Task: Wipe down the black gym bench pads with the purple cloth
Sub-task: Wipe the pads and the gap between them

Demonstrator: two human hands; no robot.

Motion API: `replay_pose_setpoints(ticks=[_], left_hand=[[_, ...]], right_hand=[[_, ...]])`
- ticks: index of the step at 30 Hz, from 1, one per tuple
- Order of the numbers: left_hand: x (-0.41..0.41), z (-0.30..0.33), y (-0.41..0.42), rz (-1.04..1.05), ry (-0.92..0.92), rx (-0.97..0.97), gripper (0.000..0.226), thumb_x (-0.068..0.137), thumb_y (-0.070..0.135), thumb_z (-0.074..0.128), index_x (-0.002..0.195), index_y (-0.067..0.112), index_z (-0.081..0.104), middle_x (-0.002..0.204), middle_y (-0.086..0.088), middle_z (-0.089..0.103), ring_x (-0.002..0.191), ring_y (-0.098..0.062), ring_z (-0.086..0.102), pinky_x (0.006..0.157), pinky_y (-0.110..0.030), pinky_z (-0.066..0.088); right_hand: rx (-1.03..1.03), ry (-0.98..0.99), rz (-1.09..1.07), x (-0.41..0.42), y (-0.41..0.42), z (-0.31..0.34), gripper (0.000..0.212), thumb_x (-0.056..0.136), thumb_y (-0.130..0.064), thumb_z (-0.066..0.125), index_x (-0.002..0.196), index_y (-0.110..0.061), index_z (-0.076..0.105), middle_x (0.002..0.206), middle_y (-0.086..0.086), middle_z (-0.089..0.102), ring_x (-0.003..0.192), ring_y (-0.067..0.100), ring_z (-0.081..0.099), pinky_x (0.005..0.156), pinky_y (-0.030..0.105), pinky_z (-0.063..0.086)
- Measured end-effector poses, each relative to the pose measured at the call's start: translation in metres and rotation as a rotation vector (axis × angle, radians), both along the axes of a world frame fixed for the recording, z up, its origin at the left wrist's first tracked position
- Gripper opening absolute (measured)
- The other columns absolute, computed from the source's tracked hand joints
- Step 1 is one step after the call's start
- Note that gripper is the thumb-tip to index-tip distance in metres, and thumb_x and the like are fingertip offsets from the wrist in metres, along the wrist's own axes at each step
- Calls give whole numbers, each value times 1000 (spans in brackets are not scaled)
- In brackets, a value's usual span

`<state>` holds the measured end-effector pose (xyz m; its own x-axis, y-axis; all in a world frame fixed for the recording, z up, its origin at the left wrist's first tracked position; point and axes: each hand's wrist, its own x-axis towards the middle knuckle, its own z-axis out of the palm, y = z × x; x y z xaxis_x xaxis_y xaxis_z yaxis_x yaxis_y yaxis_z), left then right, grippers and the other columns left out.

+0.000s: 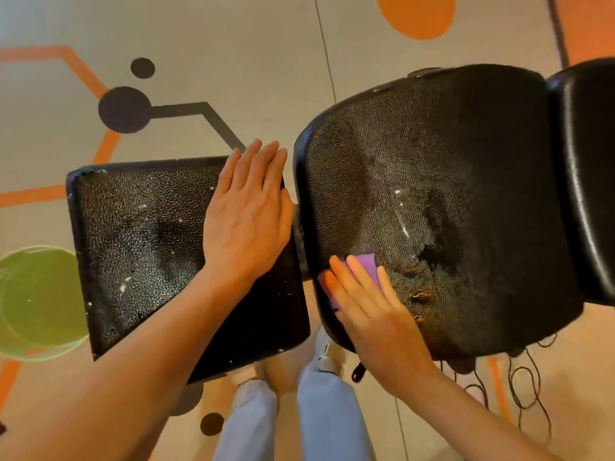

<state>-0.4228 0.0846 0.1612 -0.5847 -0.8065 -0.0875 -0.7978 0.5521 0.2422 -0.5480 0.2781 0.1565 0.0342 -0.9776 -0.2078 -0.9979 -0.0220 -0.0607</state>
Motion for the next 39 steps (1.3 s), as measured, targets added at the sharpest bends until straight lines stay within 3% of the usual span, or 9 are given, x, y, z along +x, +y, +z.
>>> replay_pose_setpoints(ticks=[3,7,14,20,25,27,29,33,39], left_hand=[[1,0,0,-12,13,-12,52,99,29,32,147,9,35,154,-7,36,147,-22,24,123,-40,13],[1,0,2,-13,33,-21,49,101,26,34,147,9,35,153,-8,37,147,-23,25,123,-40,13],[11,8,17,-226,83,60,54,96,25,35,148,9,35,157,-9,31,148,-25,21,123,-42,13],[23,-2,68,-382,-22,79,56,97,32,34,149,13,35,159,-5,28,147,-19,26,120,-42,21],[20,0,66,-369,-53,96,56,97,32,37,149,14,34,160,-3,25,147,-17,26,121,-40,19],[20,1,66,-361,-55,101,55,97,33,37,149,14,36,159,-2,26,147,-16,27,121,-40,21],[19,1,66,-374,-57,110,55,97,33,36,149,14,36,159,-2,27,147,-16,27,120,-41,21],[21,1,66,-371,-30,144,55,98,35,35,149,15,36,160,-1,26,147,-14,25,122,-39,18],[20,3,66,-356,-24,161,55,97,33,38,148,15,37,159,0,26,147,-14,26,122,-39,17]], right_hand=[[-43,28,46,-21,-24,-5,50,101,-25,30,150,-14,24,158,5,20,147,21,17,118,44,17],[-198,-25,-274,-27,-119,-6,49,102,-23,33,149,-8,27,157,9,24,147,23,18,120,46,15],[-23,90,-9,-29,22,-3,49,103,-26,22,150,-12,23,158,6,23,148,23,11,118,42,11],[-179,58,-132,-50,-107,-5,50,103,-23,31,151,-10,23,159,6,21,148,22,16,121,43,14],[-93,68,-94,-35,20,-7,54,100,-21,37,150,-10,20,158,6,19,148,23,12,121,41,9],[-83,56,2,-44,31,-8,54,100,-21,37,151,-12,20,158,5,18,148,22,14,121,40,9],[-91,107,30,-59,-17,-9,52,101,-23,32,151,-13,20,159,4,19,147,22,17,119,41,10],[-194,91,-141,-75,-114,-4,49,103,-24,29,150,-10,25,158,7,23,147,23,18,121,42,14],[-72,50,-167,-56,33,2,49,104,-21,24,151,-10,15,158,9,21,148,25,10,121,41,9]])
